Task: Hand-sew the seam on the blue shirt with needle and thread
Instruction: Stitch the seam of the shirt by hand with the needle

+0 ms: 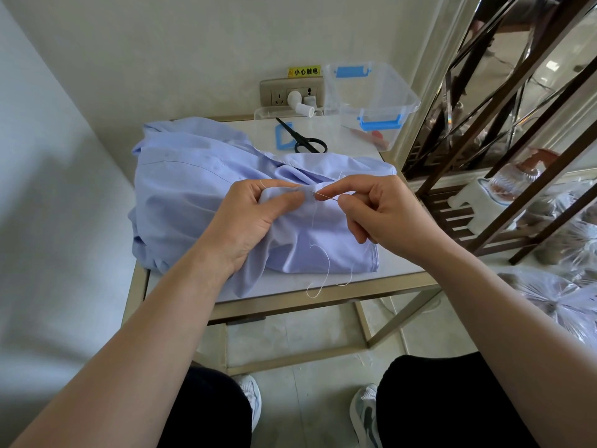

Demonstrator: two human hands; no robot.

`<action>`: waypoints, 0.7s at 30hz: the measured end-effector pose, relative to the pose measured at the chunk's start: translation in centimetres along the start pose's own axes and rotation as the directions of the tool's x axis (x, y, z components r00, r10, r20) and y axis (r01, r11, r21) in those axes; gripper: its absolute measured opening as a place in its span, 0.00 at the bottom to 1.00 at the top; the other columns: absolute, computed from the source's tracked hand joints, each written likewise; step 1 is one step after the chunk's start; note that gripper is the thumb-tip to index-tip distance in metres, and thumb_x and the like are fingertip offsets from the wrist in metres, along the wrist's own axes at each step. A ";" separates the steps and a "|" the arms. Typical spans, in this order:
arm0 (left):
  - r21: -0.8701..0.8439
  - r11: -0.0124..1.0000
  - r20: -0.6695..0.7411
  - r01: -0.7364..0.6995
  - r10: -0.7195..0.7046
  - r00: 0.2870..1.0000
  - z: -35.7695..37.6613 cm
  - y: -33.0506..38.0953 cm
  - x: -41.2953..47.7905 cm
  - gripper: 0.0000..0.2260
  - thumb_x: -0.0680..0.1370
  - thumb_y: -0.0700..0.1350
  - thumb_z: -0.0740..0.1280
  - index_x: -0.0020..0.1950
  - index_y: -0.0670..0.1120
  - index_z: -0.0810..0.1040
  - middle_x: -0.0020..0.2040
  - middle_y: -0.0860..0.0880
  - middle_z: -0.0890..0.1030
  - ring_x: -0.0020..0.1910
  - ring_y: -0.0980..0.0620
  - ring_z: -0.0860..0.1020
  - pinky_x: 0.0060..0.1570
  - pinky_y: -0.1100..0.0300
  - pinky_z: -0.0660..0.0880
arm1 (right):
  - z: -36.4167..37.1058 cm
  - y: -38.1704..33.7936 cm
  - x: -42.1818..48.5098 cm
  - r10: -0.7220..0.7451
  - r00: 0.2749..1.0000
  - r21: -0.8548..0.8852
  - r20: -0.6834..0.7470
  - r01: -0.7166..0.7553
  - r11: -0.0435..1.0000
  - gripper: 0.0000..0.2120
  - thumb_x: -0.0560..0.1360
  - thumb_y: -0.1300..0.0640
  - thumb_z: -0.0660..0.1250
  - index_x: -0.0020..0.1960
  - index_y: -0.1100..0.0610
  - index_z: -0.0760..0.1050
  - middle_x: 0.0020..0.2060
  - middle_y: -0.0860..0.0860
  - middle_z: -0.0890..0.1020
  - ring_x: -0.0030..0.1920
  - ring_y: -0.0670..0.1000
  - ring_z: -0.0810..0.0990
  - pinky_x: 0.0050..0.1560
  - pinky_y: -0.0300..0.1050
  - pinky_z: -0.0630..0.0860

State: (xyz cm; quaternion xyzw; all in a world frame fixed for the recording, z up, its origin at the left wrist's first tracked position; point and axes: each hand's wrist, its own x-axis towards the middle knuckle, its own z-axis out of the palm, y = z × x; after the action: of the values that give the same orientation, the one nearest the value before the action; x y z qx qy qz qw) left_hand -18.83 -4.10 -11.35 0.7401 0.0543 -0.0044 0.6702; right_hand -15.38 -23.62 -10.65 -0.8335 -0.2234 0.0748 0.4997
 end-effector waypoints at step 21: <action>0.182 0.972 0.022 -0.148 0.147 0.989 0.1 0.2 0.0 0.09 0.77 0.39 0.71 0.42 0.54 0.84 0.37 0.58 0.85 0.40 0.63 0.80 0.44 0.70 0.75 | -0.2 0.3 0.1 -0.019 0.999 -0.082 0.031 0.022 0.996 0.13 0.78 0.66 0.61 0.55 0.54 0.80 0.21 0.53 0.72 0.24 0.47 0.68 0.31 0.35 0.67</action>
State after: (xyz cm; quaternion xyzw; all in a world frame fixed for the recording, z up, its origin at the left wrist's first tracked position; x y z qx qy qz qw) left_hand -18.85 -4.23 -11.18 0.8007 -0.0042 0.0374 0.5979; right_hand -15.11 -23.80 -10.80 -0.8498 -0.2424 0.0731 0.4623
